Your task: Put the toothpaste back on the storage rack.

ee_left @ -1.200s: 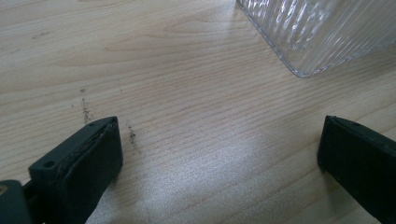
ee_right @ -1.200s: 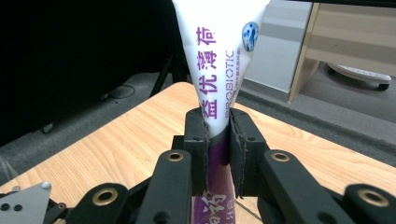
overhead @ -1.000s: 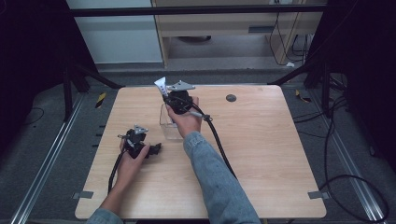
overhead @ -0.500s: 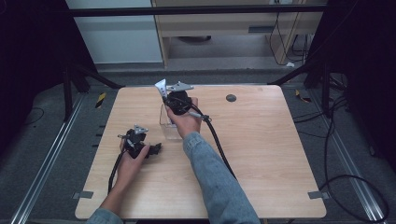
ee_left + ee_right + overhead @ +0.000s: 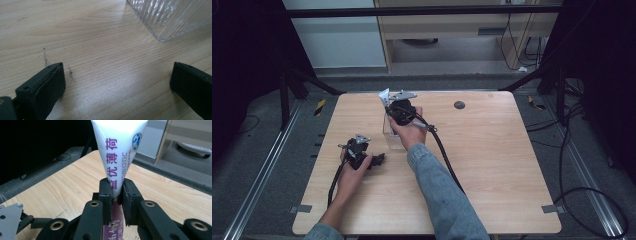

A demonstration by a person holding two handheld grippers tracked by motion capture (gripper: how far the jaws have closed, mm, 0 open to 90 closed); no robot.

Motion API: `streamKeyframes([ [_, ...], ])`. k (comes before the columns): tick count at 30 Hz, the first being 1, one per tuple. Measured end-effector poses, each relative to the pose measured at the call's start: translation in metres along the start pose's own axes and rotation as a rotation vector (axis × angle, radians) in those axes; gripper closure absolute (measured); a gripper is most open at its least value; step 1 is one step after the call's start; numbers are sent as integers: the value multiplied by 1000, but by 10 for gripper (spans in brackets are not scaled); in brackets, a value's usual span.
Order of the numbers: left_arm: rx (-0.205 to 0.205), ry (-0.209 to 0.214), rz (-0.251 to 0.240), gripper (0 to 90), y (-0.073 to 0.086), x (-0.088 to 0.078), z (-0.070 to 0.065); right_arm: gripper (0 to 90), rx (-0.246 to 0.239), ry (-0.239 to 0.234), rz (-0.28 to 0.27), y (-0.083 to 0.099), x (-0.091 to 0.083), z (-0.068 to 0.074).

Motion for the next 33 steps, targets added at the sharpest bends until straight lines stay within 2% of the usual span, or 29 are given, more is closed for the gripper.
streamKeyframes([
  [13,3,0,3,0,0,0,0,792,-3,2,18,6,0,0],
  [23,3,0,3,0,0,0,0,791,-17,21,59,14,7,4],
  [33,3,0,3,0,0,0,0,789,-13,27,64,13,8,4],
])
Point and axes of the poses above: each handheld gripper's, and its own axes: x roughly forward along the jaws, y roughly out of its underside, z roughly to its left, the point moved 6 cm from there along x, roughly forward along the jaws, and after that the axes turned 14 degrees about z, right-handed, at the moved point
